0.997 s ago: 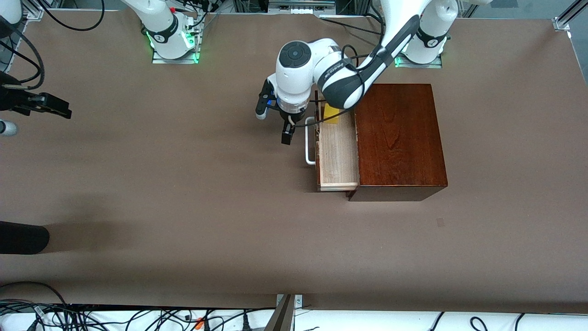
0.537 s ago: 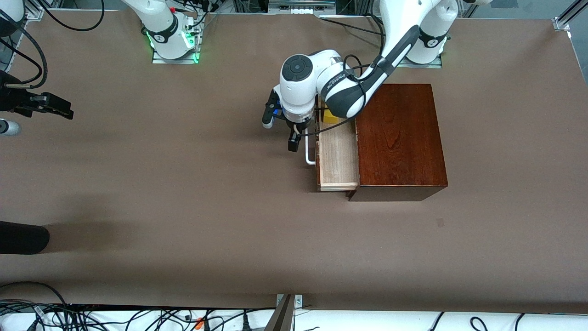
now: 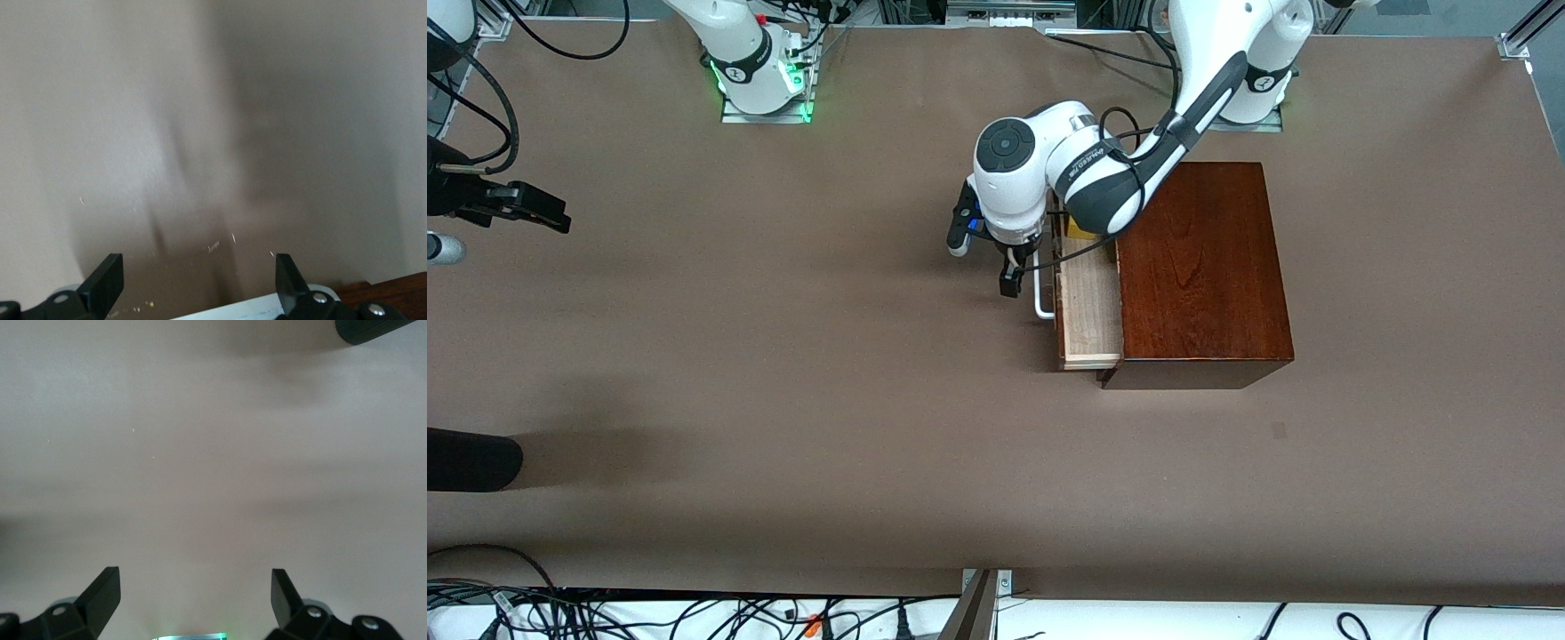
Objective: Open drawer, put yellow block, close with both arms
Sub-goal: 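Push the drawer shut into the box with the left gripper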
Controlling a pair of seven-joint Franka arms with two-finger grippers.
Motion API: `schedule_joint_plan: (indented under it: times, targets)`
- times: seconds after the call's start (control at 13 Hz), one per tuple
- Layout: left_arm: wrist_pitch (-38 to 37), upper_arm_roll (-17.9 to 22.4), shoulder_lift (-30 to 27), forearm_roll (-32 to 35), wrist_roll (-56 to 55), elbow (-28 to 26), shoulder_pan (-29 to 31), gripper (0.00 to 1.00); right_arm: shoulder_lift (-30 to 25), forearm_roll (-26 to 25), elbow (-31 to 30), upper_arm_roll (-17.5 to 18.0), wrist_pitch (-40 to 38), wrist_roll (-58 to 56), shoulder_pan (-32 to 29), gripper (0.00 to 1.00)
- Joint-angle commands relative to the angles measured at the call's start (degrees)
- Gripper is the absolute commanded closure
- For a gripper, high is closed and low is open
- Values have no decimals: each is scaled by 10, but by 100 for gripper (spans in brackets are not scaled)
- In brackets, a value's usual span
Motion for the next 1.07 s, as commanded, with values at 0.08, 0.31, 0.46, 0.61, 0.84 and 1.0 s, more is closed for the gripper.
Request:
schedule_joint_plan:
  times: [0.08, 0.31, 0.46, 0.61, 0.84, 1.0]
  targets:
    - [-55, 4, -11, 19, 36, -2, 30, 0, -12, 10, -4, 11, -7, 4, -11, 0]
    - [-96, 4, -13, 18, 47, 11, 46, 0, -13, 27, -4, 11, -7, 9, -11, 0]
    - [-107, 3, -14, 16, 47, 14, 57, 0, -16, 43, -4, 11, -3, 3, -11, 0]
    - [-108, 4, -14, 14, 43, 13, 65, 0, -18, 42, -5, 14, -4, 0, -11, 0]
    - [-108, 4, -14, 12, 40, 13, 65, 0, -18, 38, -7, 18, 7, -1, -11, 0]
    - [-108, 3, -14, 9, 39, 14, 66, 0, -18, 36, -9, 18, 14, -14, -11, 0]
